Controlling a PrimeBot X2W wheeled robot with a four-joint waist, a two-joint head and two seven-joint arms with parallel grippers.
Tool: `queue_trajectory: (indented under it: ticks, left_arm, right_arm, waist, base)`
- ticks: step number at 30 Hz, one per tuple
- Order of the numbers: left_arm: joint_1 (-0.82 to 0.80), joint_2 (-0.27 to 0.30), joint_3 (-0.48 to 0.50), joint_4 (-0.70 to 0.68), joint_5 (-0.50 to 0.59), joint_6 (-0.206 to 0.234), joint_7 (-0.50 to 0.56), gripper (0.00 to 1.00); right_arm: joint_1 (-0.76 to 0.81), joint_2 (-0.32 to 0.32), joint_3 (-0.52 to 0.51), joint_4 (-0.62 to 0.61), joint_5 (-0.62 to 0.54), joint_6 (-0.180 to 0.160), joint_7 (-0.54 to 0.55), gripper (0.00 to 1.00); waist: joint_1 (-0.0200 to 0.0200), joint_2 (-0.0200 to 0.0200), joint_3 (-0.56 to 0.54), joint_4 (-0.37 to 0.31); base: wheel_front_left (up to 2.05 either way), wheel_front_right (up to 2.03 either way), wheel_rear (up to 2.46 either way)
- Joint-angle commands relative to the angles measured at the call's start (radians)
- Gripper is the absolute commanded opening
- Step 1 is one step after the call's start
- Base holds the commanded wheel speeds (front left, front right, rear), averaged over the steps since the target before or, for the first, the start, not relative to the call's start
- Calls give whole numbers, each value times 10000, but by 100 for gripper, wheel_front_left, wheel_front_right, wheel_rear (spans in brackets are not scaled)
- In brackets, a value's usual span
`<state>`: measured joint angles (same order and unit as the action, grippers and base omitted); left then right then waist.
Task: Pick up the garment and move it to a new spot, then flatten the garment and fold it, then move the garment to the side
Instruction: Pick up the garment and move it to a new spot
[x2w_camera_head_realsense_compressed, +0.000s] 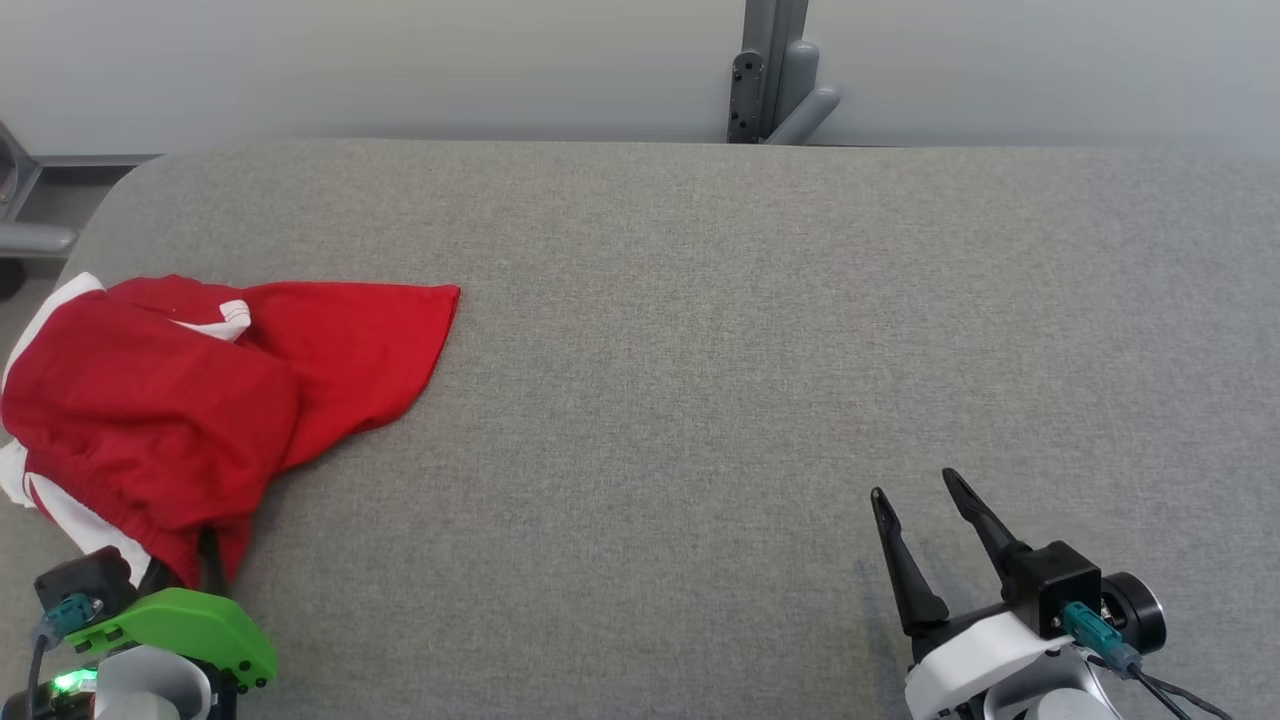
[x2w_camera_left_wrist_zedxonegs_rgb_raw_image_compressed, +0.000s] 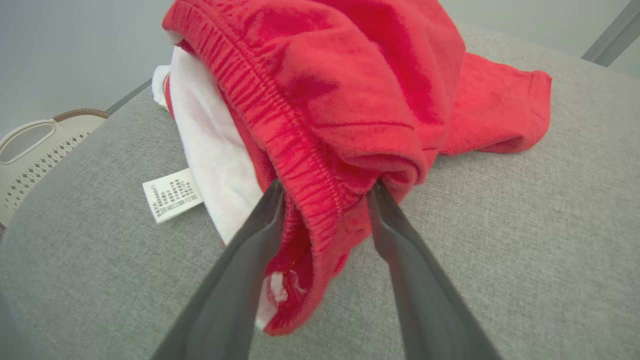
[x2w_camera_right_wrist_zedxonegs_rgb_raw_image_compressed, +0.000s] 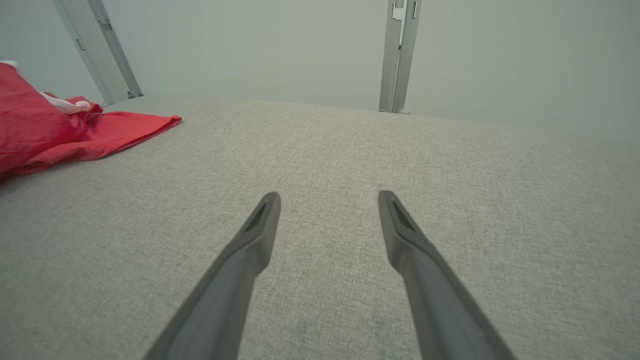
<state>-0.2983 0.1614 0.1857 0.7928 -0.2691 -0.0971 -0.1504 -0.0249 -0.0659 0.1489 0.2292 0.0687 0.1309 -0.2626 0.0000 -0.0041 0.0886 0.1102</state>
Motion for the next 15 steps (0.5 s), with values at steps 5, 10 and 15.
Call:
queue_trajectory:
  ticks: [5, 10, 15]
  left_arm:
    - [-365, 176, -43, -345, -193, -111, -515, 0]
    - [-846, -82, -457, -2148, -170, -205, -687, 0]
    - [-1139, -417, -1248, -4347, -225, -276, -37, 0]
  right_arm:
    - [156, 65, -134, -15, 151, -3, -34, 100]
    - [248, 102, -97, 31, 204, -3, -34, 100]
    - [171, 112, 19, 42, 228, -3, -35, 100]
  waist:
    - [0, 41, -286, -208]
    - [0, 41, -451, -245]
    - [0, 41, -550, -484]
  base:
    - [0, 0, 0]
    - [0, 0, 0]
    - [0, 0, 0]
